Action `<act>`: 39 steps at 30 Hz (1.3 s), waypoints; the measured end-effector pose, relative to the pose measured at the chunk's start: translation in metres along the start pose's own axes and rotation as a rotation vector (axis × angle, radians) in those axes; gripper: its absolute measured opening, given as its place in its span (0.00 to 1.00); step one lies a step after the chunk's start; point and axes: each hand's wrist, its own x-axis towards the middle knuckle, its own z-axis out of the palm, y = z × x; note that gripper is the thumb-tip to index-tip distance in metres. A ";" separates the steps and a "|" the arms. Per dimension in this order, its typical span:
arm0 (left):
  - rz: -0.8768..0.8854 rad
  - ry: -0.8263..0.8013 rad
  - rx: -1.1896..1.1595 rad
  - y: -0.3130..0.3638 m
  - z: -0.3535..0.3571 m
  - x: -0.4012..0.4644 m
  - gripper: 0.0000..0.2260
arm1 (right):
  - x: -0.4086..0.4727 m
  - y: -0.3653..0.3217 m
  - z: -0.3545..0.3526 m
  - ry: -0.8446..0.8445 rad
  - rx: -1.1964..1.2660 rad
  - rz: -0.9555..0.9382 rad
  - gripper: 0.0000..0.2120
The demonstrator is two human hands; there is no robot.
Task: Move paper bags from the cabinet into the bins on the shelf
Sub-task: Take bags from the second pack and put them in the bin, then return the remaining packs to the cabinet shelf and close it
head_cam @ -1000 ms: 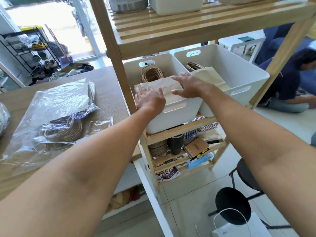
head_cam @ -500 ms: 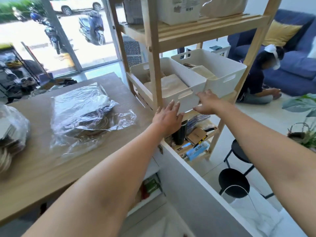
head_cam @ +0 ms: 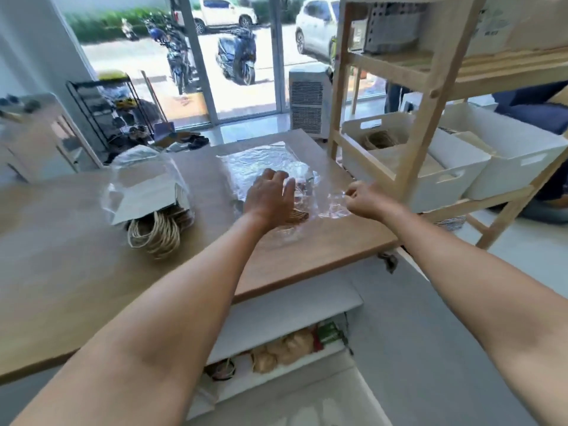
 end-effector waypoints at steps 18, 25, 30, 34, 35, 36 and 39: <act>-0.946 -0.098 -0.723 -0.103 0.009 0.089 0.32 | 0.148 -0.048 0.017 -0.533 0.387 0.228 0.05; -1.006 -0.054 -0.810 -0.108 0.026 0.110 0.29 | 0.175 -0.052 0.029 -0.527 0.471 0.265 0.17; -1.010 -0.119 -0.707 -0.105 0.028 0.121 0.31 | 0.187 -0.061 0.040 -0.500 0.570 0.322 0.29; -1.063 -0.199 -0.725 -0.103 0.025 0.120 0.26 | 0.188 -0.066 0.046 -0.528 0.702 0.385 0.36; -1.041 -0.220 -0.714 -0.105 0.025 0.120 0.20 | 0.187 -0.067 0.047 -0.548 0.724 0.402 0.38; -1.026 -0.231 -0.695 -0.104 0.025 0.119 0.16 | 0.186 -0.067 0.049 -0.575 0.770 0.423 0.39; -1.044 -0.194 -0.826 -0.104 0.022 0.114 0.22 | 0.188 -0.062 0.051 -0.599 0.870 0.478 0.42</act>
